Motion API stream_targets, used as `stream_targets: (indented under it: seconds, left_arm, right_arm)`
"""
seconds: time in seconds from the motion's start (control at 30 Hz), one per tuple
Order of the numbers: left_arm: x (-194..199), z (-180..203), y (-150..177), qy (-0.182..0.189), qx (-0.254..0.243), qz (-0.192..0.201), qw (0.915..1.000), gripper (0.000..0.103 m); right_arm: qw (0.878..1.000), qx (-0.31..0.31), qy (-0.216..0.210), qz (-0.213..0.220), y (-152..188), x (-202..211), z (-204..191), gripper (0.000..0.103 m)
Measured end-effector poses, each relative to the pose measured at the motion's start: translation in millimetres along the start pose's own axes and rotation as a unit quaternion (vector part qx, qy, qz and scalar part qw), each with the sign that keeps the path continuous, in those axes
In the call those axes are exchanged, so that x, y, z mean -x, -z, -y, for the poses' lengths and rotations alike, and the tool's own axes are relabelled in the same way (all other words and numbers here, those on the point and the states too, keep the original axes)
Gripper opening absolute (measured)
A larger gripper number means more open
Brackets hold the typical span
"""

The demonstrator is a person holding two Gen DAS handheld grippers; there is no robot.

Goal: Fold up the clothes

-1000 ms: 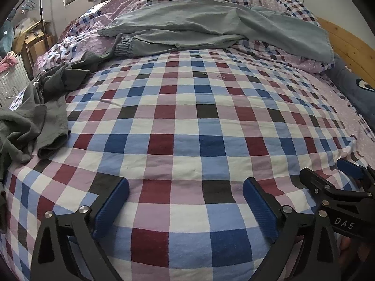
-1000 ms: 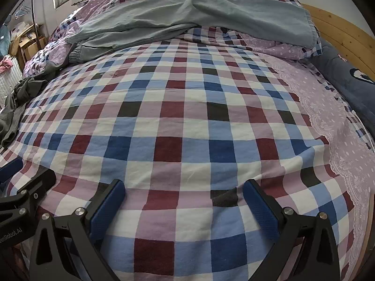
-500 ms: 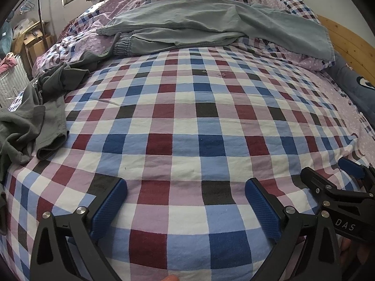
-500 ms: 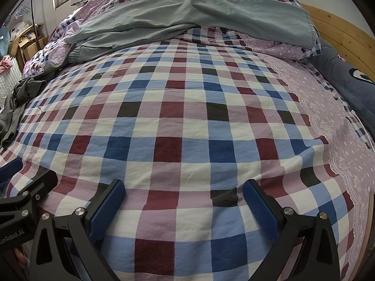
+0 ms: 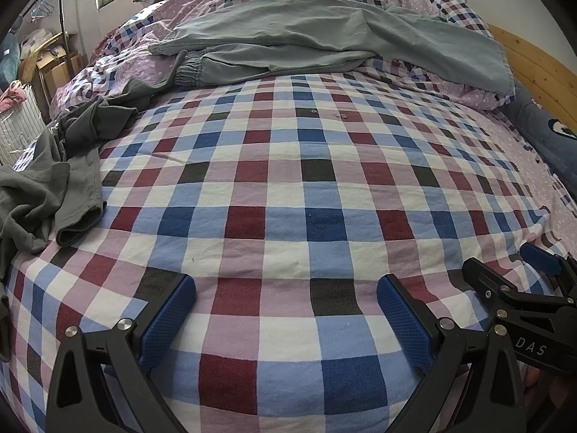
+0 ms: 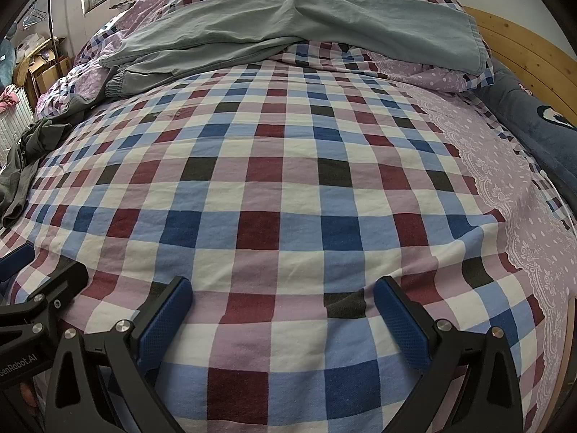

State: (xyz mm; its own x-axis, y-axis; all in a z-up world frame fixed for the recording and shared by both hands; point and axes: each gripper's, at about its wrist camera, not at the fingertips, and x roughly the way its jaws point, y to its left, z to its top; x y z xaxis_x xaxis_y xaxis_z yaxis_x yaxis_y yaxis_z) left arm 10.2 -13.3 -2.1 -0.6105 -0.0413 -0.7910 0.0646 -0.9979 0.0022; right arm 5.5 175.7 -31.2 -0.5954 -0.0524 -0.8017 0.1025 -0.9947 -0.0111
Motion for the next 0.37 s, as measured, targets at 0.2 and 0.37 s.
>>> stream_targets:
  seconds: [0.2, 0.37]
  left_arm:
    - [1.2, 0.7, 0.8, 0.001, 0.001, 0.001, 1.0000, 0.102]
    - [0.7, 0.3, 1.0, 0.000, 0.001, 0.001, 1.0000, 0.102]
  right_arm:
    - [1.000, 0.000, 0.000, 0.000, 0.2, -0.2, 0.1, 0.103]
    - [1.000, 0.000, 0.000, 0.000, 0.2, -0.3, 0.3, 0.103]
